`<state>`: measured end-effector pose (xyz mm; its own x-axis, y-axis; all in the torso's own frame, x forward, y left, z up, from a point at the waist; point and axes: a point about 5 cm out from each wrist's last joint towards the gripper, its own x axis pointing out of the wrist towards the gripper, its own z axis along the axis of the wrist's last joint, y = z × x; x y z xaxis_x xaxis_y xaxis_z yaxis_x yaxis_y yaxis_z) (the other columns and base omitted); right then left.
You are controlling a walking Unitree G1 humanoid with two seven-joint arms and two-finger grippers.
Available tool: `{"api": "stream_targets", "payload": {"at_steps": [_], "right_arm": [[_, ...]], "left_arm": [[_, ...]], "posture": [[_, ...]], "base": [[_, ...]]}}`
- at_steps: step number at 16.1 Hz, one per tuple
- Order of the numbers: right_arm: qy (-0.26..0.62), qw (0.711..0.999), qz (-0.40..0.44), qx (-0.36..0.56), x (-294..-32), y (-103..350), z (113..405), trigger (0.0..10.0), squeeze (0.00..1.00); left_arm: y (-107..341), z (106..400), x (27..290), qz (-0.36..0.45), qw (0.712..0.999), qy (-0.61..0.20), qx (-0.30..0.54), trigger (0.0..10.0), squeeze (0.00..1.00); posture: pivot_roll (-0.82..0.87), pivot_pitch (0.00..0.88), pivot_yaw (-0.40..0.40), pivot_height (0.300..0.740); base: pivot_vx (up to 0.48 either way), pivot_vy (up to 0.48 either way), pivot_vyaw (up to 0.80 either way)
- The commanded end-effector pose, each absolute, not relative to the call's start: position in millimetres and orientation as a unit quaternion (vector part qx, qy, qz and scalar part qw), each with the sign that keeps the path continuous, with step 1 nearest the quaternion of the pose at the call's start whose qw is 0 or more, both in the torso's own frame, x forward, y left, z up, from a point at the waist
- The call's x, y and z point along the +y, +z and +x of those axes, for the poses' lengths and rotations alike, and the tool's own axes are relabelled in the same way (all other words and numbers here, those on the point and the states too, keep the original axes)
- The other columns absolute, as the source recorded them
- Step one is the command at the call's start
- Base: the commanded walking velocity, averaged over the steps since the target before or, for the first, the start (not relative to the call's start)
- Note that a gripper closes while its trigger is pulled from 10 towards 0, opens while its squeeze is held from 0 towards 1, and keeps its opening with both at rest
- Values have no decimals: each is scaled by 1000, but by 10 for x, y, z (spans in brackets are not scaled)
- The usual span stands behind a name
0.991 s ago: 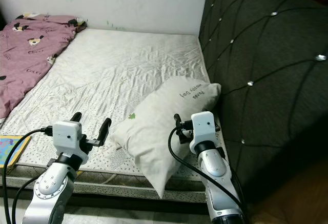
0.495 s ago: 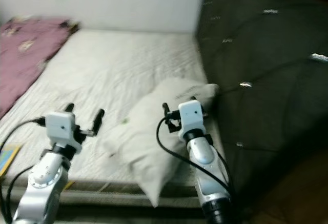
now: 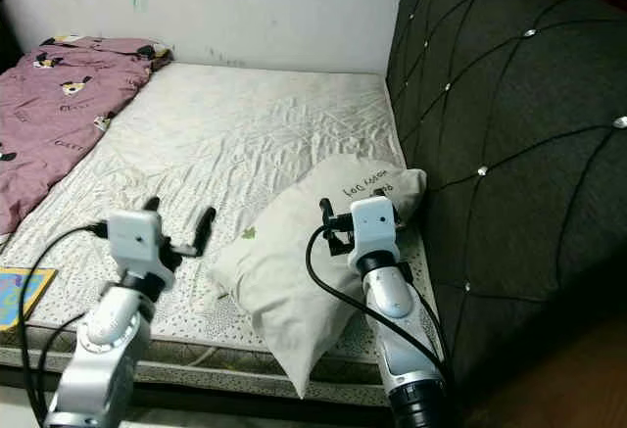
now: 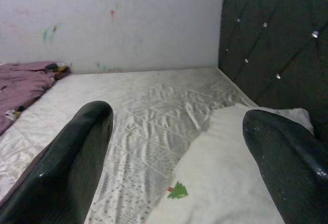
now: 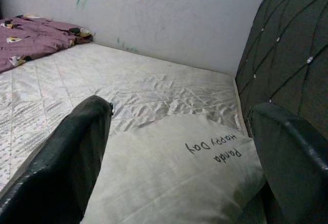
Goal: Clean up the room
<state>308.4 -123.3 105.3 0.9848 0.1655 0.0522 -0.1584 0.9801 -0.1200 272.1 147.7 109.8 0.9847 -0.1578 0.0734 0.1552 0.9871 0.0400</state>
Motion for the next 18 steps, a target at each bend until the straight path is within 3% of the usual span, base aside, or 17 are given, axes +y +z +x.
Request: {"api": "stream_targets", "payload": {"at_steps": [1,4,9,15,18], "right_arm": [[79,995,-53,-30,-1251,1051,3096,10000,0],[92,992,-76,-36,-1222,1073,3105,10000,0],[87,993,-76,-37,-1230,1082,3090,10000,0],[61,997,-40,-23,-1306,1088,3084,10000,0],[52,998,-35,-17,-1339,1089,3077,10000,0]], "left_arm": [[1110,2723,1465,24,996,-79,-40,10000,0],[1139,2756,1465,7,996,-77,-47,10000,0],[1148,2766,1417,5,995,-84,-49,10000,0],[1164,2727,1490,17,997,-65,-47,10000,0],[1179,2685,1540,17,996,-67,-50,10000,0]], "posture": [[5,0,0,740],[-4,0,-7,740],[-8,0,-14,740],[3,0,-15,740],[9,0,-19,740]], "base": [[0,0,0],[0,0,142],[0,0,774],[0,0,0],[0,0,-800]]}}
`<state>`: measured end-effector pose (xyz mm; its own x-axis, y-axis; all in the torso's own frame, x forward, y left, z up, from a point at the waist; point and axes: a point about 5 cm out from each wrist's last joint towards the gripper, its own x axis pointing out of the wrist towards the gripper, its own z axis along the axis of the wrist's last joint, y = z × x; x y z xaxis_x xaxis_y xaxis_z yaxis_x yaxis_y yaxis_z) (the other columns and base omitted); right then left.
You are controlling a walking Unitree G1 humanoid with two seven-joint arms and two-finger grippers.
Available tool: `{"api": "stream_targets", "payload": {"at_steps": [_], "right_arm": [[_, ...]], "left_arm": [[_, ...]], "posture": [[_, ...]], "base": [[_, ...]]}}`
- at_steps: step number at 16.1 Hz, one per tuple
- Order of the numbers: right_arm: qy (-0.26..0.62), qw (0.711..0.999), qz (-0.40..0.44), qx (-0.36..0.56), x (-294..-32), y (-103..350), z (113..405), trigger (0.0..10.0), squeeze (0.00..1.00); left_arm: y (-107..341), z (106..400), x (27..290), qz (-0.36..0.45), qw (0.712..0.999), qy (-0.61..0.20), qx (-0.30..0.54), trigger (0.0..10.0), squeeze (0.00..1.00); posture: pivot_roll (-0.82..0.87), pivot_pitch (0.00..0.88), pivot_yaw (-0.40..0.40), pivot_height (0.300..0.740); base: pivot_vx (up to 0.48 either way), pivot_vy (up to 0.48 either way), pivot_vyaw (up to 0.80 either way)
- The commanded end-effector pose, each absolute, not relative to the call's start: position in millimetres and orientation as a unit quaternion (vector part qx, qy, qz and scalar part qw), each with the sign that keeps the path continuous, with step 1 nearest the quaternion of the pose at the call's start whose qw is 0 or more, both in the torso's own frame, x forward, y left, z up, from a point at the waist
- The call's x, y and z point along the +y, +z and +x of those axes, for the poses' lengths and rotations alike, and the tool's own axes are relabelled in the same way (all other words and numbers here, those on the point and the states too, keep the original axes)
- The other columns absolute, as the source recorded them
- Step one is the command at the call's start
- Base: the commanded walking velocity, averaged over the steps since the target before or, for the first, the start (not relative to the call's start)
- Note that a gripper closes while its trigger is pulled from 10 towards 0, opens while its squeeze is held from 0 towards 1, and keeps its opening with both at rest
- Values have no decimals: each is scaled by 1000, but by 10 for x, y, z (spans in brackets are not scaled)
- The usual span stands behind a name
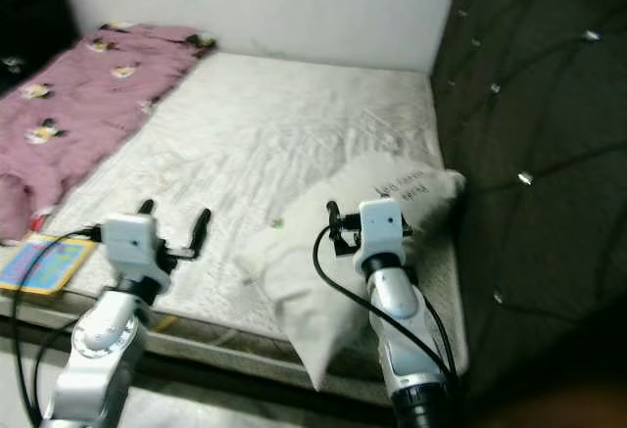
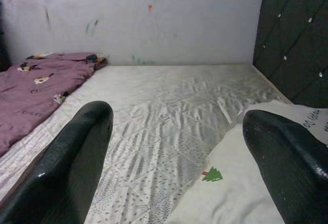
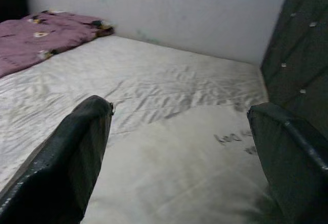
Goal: Clean up the room
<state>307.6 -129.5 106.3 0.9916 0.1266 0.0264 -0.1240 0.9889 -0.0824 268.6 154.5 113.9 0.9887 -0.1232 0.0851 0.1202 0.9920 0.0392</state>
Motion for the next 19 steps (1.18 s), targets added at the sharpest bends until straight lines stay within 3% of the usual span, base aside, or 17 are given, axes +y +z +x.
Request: {"api": "stream_targets", "payload": {"at_steps": [1,3,12,19], "right_arm": [[52,998,-36,-17,-1337,1092,3081,10000,0],[51,998,-35,-18,-1336,1096,3081,10000,0],[57,997,-42,-16,-1315,1096,3084,10000,0],[58,997,-46,-14,-1294,1074,3099,10000,0]], "left_arm": [[1183,2684,1531,17,996,-70,-51,10000,0],[1185,2679,1506,22,996,-73,-49,10000,0],[1186,2669,1480,19,995,-83,-47,10000,0],[1176,2695,1473,12,996,-75,-40,10000,0]], "posture": [[9,0,-19,740],[13,0,-23,740],[14,0,-24,740],[16,0,-22,740]], "base": [[0,0,-800],[0,0,-700],[298,0,0],[0,0,-114]]}}
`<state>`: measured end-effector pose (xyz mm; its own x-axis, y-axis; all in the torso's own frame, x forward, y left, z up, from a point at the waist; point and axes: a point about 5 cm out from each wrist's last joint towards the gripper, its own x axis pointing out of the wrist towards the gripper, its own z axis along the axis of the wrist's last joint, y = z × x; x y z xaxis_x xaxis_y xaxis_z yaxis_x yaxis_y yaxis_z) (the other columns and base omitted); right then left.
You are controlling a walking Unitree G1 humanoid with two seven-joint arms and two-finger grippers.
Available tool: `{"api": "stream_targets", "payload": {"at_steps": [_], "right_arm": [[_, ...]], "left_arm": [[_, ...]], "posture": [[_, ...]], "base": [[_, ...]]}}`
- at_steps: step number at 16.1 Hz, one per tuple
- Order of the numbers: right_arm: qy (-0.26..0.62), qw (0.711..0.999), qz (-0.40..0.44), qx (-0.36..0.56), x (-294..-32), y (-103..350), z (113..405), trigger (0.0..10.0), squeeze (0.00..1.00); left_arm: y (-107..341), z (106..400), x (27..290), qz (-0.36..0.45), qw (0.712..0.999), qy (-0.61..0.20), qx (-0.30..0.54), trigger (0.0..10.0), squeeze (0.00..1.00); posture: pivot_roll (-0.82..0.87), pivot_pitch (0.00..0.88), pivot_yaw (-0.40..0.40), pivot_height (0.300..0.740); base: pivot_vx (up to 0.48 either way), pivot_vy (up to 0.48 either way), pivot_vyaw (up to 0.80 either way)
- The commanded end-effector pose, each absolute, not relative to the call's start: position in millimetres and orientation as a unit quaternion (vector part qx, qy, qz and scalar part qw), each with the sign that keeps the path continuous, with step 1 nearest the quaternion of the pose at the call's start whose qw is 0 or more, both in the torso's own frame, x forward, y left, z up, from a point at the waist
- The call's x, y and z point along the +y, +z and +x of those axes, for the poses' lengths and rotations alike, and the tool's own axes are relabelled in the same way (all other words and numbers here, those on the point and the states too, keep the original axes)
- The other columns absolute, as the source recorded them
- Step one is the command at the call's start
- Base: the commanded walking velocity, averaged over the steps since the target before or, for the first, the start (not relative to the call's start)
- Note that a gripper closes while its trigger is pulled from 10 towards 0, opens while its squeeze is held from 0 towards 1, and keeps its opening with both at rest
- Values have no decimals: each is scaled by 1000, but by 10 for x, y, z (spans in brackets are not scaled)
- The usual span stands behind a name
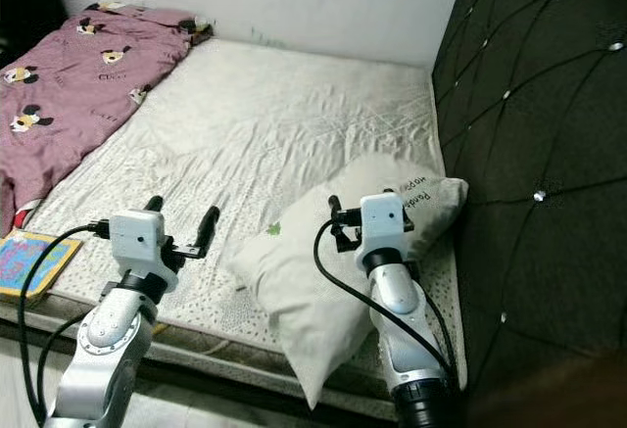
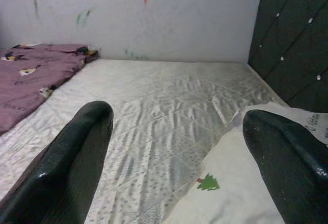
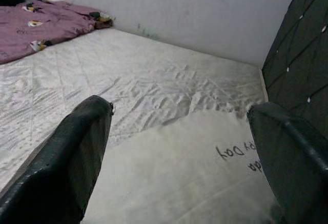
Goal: Clean up the room
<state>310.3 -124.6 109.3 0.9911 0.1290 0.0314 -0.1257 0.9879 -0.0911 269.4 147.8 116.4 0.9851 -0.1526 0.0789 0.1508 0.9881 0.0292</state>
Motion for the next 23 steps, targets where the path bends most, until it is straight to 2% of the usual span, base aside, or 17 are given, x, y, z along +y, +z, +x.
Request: {"api": "stream_targets", "payload": {"at_steps": [1,4,15,23], "right_arm": [[57,997,-46,-13,-1298,1074,3105,10000,0],[56,997,-48,-14,-1312,1076,3111,10000,0],[83,995,-46,-10,-1264,1071,3116,10000,0],[100,994,-54,-6,-1239,1047,3098,10000,0]], "left_arm": [[1178,2699,1471,12,996,-74,-40,10000,0],[1172,2705,1470,9,997,-71,-37,10000,0],[1183,2718,1463,6,997,-66,-37,10000,0],[1167,2716,1452,8,998,-60,-34,10000,0]], "posture": [[15,0,-21,740],[14,0,-24,740],[12,0,-27,740],[7,0,-31,645]], "base": [[0,0,-800],[0,0,-800],[0,0,0],[0,0,0]]}}
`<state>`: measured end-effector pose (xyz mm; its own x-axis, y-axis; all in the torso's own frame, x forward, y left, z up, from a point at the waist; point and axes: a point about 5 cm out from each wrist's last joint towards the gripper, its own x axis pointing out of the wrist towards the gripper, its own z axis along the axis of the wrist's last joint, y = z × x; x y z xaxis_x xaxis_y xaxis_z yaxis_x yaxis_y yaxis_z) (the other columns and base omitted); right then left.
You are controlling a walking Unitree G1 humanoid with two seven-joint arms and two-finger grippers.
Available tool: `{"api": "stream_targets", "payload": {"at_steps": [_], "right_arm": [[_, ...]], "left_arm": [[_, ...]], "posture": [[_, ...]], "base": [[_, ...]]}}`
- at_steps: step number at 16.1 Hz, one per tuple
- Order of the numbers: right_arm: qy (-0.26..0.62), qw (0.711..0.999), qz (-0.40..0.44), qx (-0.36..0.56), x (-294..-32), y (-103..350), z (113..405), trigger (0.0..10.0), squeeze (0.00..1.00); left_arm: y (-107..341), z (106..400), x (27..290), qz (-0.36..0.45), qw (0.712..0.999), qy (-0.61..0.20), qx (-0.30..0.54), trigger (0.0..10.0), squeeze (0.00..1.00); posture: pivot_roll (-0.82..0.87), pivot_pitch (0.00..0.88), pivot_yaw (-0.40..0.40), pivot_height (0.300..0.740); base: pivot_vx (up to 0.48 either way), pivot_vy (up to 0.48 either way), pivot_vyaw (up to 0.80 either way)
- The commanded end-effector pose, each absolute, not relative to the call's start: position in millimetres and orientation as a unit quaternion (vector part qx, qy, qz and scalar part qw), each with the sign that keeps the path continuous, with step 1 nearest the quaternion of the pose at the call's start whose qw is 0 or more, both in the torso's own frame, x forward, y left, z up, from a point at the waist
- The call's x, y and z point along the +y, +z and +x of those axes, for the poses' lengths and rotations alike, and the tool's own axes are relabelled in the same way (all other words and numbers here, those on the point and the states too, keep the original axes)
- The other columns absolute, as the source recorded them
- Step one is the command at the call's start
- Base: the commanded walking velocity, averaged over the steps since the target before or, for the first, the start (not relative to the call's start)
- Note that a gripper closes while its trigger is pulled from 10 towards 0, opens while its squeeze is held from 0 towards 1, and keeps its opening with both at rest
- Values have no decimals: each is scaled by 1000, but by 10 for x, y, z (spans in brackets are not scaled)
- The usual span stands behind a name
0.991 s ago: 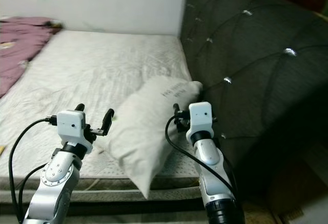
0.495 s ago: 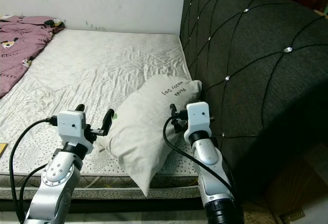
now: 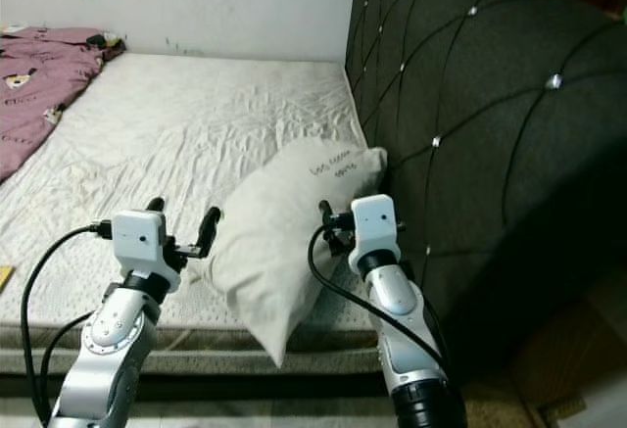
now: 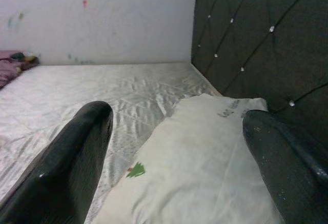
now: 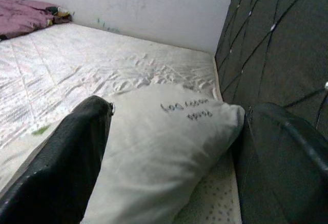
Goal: Clean up the room
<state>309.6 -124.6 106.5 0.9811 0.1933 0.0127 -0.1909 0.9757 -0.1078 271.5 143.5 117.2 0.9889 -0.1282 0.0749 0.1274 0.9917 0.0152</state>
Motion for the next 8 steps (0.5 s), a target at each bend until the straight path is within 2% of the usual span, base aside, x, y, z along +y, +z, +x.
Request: {"api": "stream_targets", "payload": {"at_steps": [1,4,8], "right_arm": [[101,993,-54,-6,-1234,1047,3098,10000,0],[107,993,-53,-5,-1227,1049,3108,10000,0],[107,993,-50,-1,-1225,1043,3115,10000,0]], "left_arm": [[1166,2723,1454,10,998,-57,-33,10000,0],[1172,2732,1454,8,998,-56,-34,10000,0],[1202,2730,1448,-2,997,-61,-45,10000,0]], "posture": [[8,0,-32,625],[5,0,-31,595],[4,0,-33,595]], "base": [[0,0,0],[0,0,0],[0,0,0]]}}
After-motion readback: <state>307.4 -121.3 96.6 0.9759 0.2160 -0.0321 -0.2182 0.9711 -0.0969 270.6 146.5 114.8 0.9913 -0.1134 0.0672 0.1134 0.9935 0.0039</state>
